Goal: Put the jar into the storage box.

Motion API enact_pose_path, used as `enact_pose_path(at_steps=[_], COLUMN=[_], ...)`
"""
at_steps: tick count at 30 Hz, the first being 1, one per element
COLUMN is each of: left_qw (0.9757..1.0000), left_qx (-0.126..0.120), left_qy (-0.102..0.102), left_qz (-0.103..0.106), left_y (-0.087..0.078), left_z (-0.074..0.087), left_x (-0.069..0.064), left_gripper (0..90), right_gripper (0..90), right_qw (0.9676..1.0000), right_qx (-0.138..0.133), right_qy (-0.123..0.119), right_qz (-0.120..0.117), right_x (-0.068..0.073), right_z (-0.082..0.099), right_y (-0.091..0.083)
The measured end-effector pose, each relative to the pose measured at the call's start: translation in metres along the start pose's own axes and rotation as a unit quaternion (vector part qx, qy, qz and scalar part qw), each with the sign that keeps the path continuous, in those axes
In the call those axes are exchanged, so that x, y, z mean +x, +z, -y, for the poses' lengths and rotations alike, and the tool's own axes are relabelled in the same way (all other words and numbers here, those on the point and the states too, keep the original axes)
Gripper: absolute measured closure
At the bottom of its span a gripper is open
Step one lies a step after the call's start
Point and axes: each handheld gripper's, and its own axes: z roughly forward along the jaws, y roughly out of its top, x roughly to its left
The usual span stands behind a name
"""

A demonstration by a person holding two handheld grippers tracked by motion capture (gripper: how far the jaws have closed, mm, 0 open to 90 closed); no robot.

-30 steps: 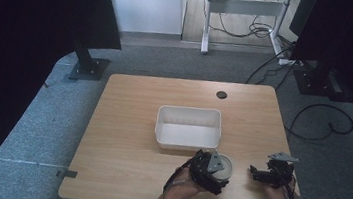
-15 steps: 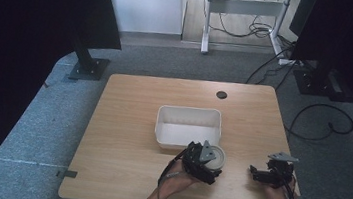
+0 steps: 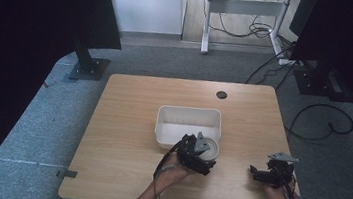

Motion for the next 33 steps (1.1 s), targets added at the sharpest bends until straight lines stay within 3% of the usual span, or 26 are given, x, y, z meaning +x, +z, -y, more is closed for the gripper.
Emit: enact_pose_path(at_steps=[23, 33], left_qw=[0.9983, 0.9974], left_qx=[0.006, 0.007], left_qy=[-0.046, -0.054], left_qz=[-0.033, -0.047], left_y=[-0.001, 0.003], left_z=[-0.002, -0.006], left_x=[0.039, 0.050], left_gripper=[9.9, 9.9], right_gripper=[0.9, 0.9], right_qw=[1.0000, 1.0000], right_qx=[0.000, 0.000], right_qy=[0.000, 0.000], right_qz=[0.000, 0.000], right_x=[0.000, 0.000], right_z=[0.000, 0.000], right_y=[0.000, 0.000])
